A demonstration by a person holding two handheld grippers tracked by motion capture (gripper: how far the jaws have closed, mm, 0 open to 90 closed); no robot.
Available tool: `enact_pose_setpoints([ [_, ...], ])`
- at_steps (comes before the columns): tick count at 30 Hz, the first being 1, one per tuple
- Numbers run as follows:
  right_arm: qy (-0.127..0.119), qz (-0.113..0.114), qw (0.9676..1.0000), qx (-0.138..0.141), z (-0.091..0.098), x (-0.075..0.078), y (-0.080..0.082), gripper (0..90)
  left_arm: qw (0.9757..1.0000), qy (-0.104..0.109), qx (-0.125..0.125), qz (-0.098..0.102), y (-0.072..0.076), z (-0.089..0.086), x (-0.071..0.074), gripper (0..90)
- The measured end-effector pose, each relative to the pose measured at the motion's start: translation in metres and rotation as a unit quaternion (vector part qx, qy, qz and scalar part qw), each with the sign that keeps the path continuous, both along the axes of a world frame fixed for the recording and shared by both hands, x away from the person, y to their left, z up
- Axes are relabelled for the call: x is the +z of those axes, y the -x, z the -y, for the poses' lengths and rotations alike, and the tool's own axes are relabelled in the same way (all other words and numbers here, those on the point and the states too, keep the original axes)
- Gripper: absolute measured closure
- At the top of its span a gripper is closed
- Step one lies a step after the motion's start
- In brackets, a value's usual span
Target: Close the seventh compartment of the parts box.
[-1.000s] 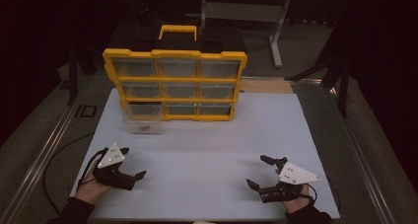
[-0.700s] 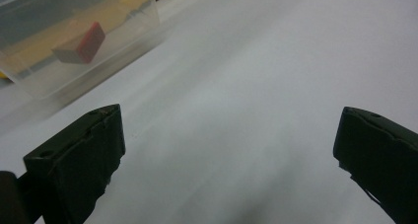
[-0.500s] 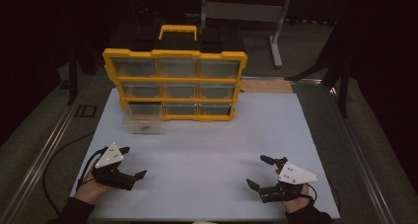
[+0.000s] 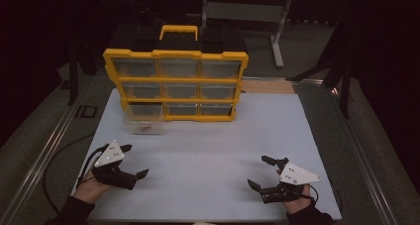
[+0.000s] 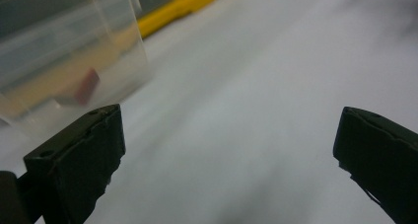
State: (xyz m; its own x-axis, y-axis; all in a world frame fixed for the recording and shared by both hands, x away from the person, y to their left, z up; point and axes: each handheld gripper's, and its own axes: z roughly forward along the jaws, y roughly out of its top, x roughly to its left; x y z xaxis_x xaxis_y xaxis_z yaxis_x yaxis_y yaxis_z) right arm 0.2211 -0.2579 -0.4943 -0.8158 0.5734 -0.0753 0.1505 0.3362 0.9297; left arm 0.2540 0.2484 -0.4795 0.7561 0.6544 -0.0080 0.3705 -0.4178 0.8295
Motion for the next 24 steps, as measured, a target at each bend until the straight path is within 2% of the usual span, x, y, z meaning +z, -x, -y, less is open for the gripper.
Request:
enact_pose_setpoints([
  [3, -0.001, 0.002, 1.0, -0.001, 0.0, 0.001, 0.001, 11.4, 0.9999, 0.004, 0.011, 0.012, -0.002, -0.001, 0.01, 0.0],
  [7, -0.005, 0.0, 1.0, -0.004, 0.0, 0.001, 0.001, 11.3, 0.9998, -0.008, 0.013, 0.014, -0.006, -0.002, 0.022, 0.0],
  [13, -0.004, 0.001, 1.0, -0.003, 0.0, 0.001, 0.001, 11.3, 0.9997, -0.008, 0.016, 0.017, -0.011, -0.004, 0.038, 0.0],
  [14, -0.005, 0.001, 1.0, -0.003, 0.0, 0.001, 0.001, 11.3, 0.9996, -0.009, 0.021, 0.019, -0.012, -0.004, 0.039, 0.0],
  [15, -0.005, 0.002, 1.0, -0.004, 0.001, 0.001, 0.001, 11.4, 0.9987, -0.008, 0.039, 0.033, -0.013, -0.003, 0.04, 0.0],
  [19, -0.004, 0.001, 1.0, -0.003, 0.0, 0.001, 0.0, 11.4, 0.9963, 0.003, 0.073, 0.044, -0.017, -0.003, 0.04, 0.0],
  [24, -0.003, 0.0, 1.0, -0.002, 0.0, 0.0, 0.0, 11.3, 0.9957, -0.003, 0.083, 0.04, -0.02, 0.001, 0.033, 0.0],
])
